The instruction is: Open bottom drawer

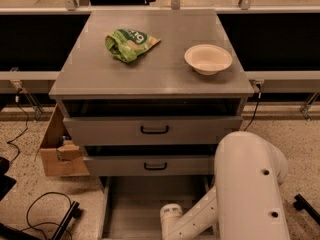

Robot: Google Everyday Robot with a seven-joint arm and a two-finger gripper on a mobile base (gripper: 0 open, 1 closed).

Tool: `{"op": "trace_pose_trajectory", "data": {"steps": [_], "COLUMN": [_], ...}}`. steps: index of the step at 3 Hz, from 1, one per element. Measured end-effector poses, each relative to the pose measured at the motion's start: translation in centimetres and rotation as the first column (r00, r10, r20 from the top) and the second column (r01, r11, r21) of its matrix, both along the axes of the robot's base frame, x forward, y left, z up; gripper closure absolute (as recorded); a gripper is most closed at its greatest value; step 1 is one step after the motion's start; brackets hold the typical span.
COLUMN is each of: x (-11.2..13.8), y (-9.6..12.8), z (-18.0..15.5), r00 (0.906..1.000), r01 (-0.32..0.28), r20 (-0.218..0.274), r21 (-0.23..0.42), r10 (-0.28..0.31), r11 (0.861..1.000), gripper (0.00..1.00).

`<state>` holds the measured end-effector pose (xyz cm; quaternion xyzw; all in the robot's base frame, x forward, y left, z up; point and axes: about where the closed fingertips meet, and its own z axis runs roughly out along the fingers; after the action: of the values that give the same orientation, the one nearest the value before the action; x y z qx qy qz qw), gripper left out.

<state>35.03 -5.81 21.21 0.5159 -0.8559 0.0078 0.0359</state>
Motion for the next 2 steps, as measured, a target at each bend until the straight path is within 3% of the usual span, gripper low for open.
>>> {"op": "trace_pose_trajectory", "data": {"steps": [2], "x": [0.00], "y": [0.00], "z": [0.00], "r00": [1.0000], "r01": [0.000], "r20": [0.000], "r21": [0.000], "r10": [0.000], "r11": [1.000], "gripper": [0.43]}}
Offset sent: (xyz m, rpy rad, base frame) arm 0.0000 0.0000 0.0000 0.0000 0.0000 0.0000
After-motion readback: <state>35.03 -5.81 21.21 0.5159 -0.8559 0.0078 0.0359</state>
